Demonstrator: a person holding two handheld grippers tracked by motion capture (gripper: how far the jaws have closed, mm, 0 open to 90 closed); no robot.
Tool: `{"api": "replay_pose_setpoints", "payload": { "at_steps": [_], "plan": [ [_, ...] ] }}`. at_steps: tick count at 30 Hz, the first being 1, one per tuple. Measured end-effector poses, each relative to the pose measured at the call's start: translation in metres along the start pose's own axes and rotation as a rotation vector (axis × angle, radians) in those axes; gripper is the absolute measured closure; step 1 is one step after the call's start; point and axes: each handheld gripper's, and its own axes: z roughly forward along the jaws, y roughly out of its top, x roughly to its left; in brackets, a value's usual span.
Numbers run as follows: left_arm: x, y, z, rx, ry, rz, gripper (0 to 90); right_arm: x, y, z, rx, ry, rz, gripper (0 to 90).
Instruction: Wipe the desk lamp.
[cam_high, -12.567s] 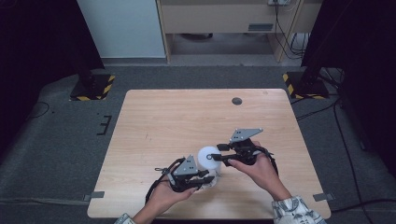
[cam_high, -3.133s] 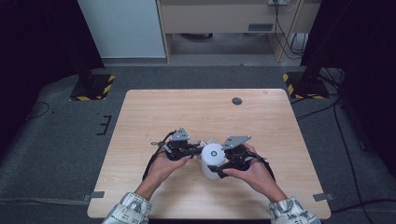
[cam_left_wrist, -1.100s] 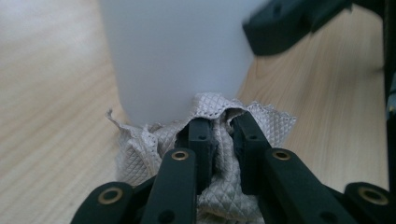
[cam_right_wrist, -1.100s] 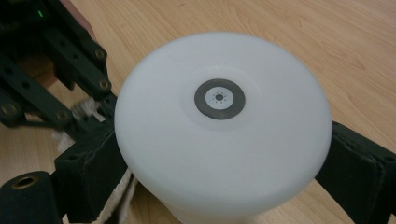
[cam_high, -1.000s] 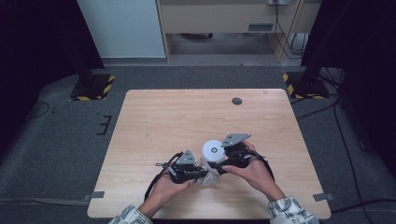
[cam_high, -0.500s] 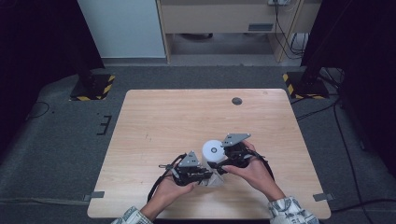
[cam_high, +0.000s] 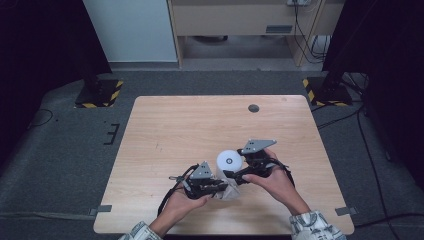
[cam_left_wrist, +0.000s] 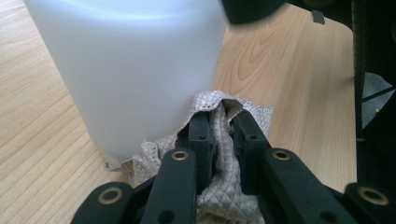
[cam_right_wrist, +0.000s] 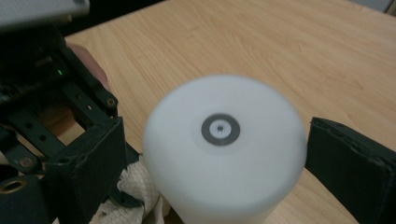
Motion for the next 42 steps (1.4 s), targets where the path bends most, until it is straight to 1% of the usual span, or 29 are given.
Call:
{"api": "replay_pose_setpoints", "payload": {
  "at_steps": [1, 3, 5, 6, 7, 9, 11, 12, 15, 17, 19, 21, 24, 27, 30, 32, 34, 36, 42],
  "plan": [
    [0.000, 0.000, 0.000, -0.002, -0.001, 0.000, 79.5, 0.000, 0.001, -0.001, -0.008, -0.001, 0.002, 7.4],
    [-0.001, 0.001, -0.001, -0.008, -0.001, -0.001, 79.5, -0.003, 0.003, -0.003, -0.028, -0.010, 0.007, 11.5],
    [-0.002, 0.003, -0.003, -0.020, -0.002, 0.004, 79.5, -0.007, 0.002, -0.002, -0.013, -0.031, 0.013, 14.2],
    [-0.003, 0.005, -0.004, -0.030, -0.003, 0.005, 79.5, -0.010, 0.002, -0.001, -0.018, -0.023, 0.031, 15.9],
    [-0.004, 0.006, -0.005, -0.039, -0.004, 0.006, 79.5, -0.011, 0.001, 0.000, -0.022, -0.019, 0.038, 17.0],
    [-0.005, 0.009, -0.007, -0.063, -0.004, 0.009, 79.5, -0.013, 0.001, -0.001, -0.030, -0.021, 0.039, 20.7],
    [-0.009, 0.012, -0.008, -0.094, -0.005, 0.014, 79.5, -0.013, 0.002, 0.000, -0.033, -0.012, 0.038, 21.9],
    [-0.010, 0.013, -0.007, -0.096, -0.001, 0.019, 79.5, -0.013, 0.002, 0.001, -0.034, -0.006, 0.043, 22.4],
    [-0.012, 0.013, -0.004, -0.085, 0.014, 0.026, 79.5, -0.012, 0.002, 0.003, -0.038, 0.002, 0.040, 23.7],
    [-0.011, 0.011, 0.000, -0.065, 0.023, 0.022, 79.5, -0.012, 0.002, 0.003, -0.039, 0.003, 0.039, 23.8],
    [-0.009, 0.007, 0.006, -0.034, 0.029, 0.020, 79.6, -0.012, 0.002, 0.003, -0.041, 0.003, 0.038, 23.8],
    [-0.009, 0.006, 0.009, -0.018, 0.031, 0.024, 79.6, -0.012, 0.002, 0.003, -0.040, 0.003, 0.039, 23.8],
    [-0.011, 0.008, 0.011, -0.021, 0.028, 0.025, 79.5, -0.012, 0.002, 0.003, -0.041, 0.005, 0.043, 23.8],
    [-0.015, 0.014, 0.009, -0.067, 0.014, 0.027, 79.5, -0.012, 0.002, 0.003, -0.042, 0.006, 0.047, 23.8],
    [-0.017, 0.020, 0.004, -0.122, 0.012, 0.031, 79.5, -0.012, 0.002, 0.003, -0.042, 0.006, 0.047, 23.8],
    [-0.018, 0.022, 0.002, -0.148, 0.017, 0.032, 79.6, -0.012, 0.002, 0.003, -0.042, 0.006, 0.047, 23.8],
    [-0.018, 0.023, 0.002, -0.154, 0.021, 0.035, 79.9, -0.012, 0.002, 0.003, -0.042, 0.005, 0.047, 23.8],
    [-0.018, 0.022, 0.004, -0.145, 0.024, 0.041, 79.9, -0.012, 0.002, 0.003, -0.042, 0.005, 0.046, 23.8],
    [-0.018, 0.016, 0.018, -0.077, 0.038, 0.059, 80.1, -0.012, 0.002, 0.003, -0.043, 0.003, 0.043, 23.9]
  ]
}}
